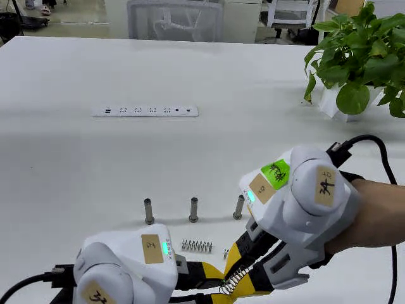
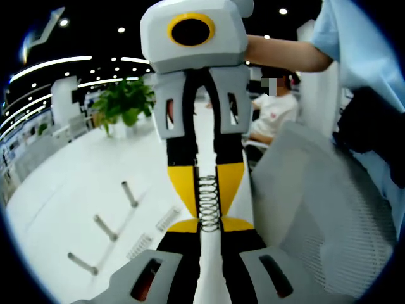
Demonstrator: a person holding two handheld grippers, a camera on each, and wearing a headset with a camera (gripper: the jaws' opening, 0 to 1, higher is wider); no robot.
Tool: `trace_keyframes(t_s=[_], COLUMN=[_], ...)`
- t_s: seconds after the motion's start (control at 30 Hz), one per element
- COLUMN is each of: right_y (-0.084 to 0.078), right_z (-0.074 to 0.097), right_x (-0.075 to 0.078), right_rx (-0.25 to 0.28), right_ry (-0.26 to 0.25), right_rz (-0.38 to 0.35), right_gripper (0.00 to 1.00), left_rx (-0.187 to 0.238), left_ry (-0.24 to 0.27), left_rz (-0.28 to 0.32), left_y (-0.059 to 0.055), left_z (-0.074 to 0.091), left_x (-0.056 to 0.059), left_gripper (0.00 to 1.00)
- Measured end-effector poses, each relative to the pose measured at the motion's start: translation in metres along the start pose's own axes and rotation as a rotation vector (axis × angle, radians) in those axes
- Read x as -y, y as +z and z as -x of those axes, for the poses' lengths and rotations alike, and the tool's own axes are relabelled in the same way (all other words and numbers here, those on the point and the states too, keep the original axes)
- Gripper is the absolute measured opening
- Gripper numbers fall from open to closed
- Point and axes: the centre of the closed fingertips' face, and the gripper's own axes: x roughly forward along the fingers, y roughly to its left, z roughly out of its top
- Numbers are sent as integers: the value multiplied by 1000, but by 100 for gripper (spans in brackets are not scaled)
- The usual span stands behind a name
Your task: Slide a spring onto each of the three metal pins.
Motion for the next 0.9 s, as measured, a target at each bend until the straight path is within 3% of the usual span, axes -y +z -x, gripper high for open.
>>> trace_keyframes(t_s=[0.37,0.57,0.77,0.9], right_y=[4,5,2,2], right_z=[-2,-8,-13,-13], right_x=[4,8,16,23], right_rx=[-6,-17,-35,-42], right_ry=[6,14,19,17], right_rz=[7,11,11,13], right_gripper=[12,12,12,12], left_rx=[21,22,5,12], left_ry=[46,115,186,233], left_rz=[-5,23,50,107], left_y=[-1,-9,-19,-25], left_z=[5,13,24,34], left_x=[-6,-17,-27,-35], left_gripper=[14,28,51,60])
